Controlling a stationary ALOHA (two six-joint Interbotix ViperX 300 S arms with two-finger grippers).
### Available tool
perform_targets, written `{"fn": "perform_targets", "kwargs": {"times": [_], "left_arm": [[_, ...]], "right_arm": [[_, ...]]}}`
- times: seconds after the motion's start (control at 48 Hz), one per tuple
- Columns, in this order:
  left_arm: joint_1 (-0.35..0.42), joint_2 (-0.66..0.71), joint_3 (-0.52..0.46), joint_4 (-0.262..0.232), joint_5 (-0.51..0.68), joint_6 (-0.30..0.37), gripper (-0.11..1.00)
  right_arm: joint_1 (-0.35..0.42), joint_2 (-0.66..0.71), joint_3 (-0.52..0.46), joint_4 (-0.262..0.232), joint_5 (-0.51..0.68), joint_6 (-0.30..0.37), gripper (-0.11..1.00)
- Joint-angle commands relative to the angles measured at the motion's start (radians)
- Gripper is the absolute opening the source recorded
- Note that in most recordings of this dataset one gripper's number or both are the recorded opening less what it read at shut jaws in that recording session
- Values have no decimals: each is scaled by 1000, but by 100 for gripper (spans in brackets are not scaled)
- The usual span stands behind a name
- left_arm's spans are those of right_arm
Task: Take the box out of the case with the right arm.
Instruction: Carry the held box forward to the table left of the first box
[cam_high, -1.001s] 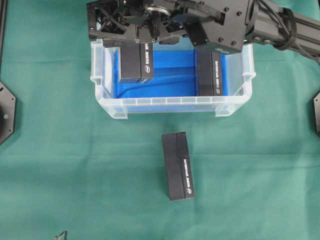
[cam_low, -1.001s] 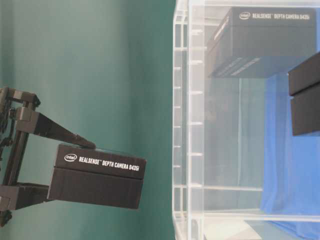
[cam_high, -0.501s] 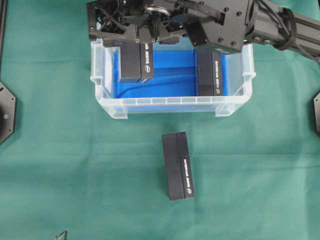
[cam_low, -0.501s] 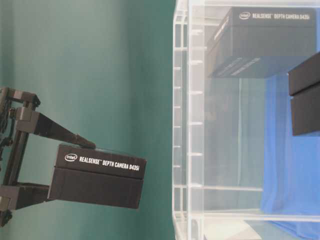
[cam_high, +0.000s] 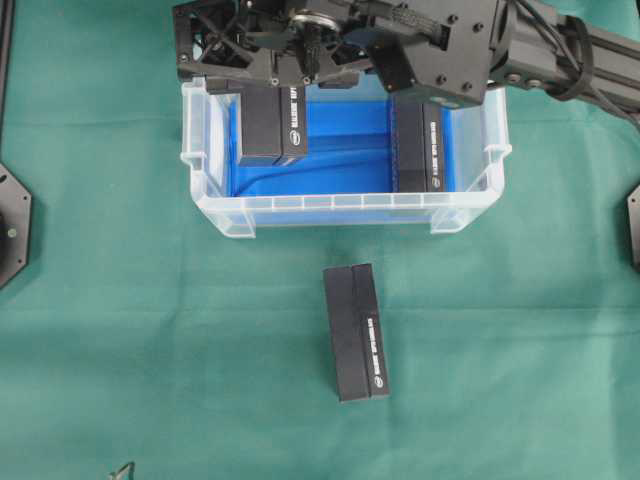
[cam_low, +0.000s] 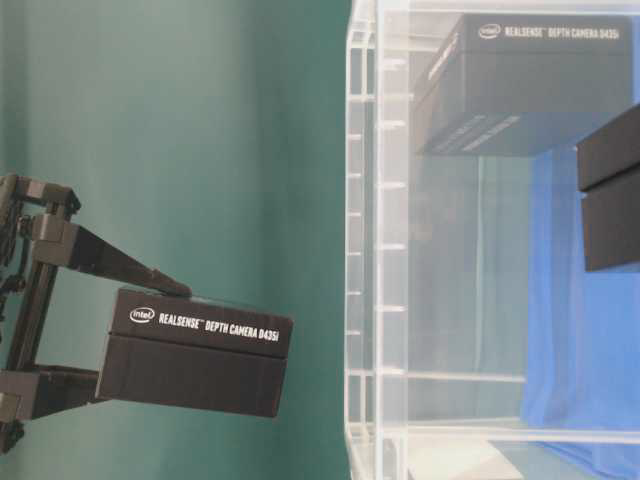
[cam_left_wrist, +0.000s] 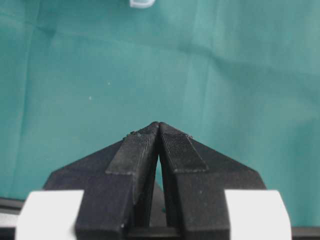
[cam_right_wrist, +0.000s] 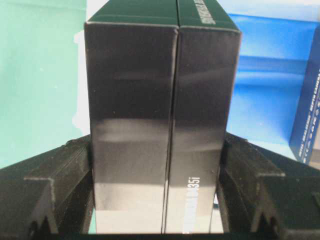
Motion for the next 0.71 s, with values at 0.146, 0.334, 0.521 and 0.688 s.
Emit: {"fn": "perform_targets", "kwargs": {"times": [0.146, 0.334, 0.521, 0.688], "left_arm": [[-3, 9, -14, 3, -3, -2, 0], [-3, 9, -14, 3, -3, -2, 0], [-5, 9, -14, 3, -3, -3, 0], [-3, 8, -14, 3, 2, -3, 0]], "right_arm": [[20, -64, -28, -6, -2, 8, 66], [46, -64, -28, -6, -2, 35, 66], [75, -64, -29, -6, -2, 54, 66], [112, -64, -28, -18, 6, 80, 66]]}}
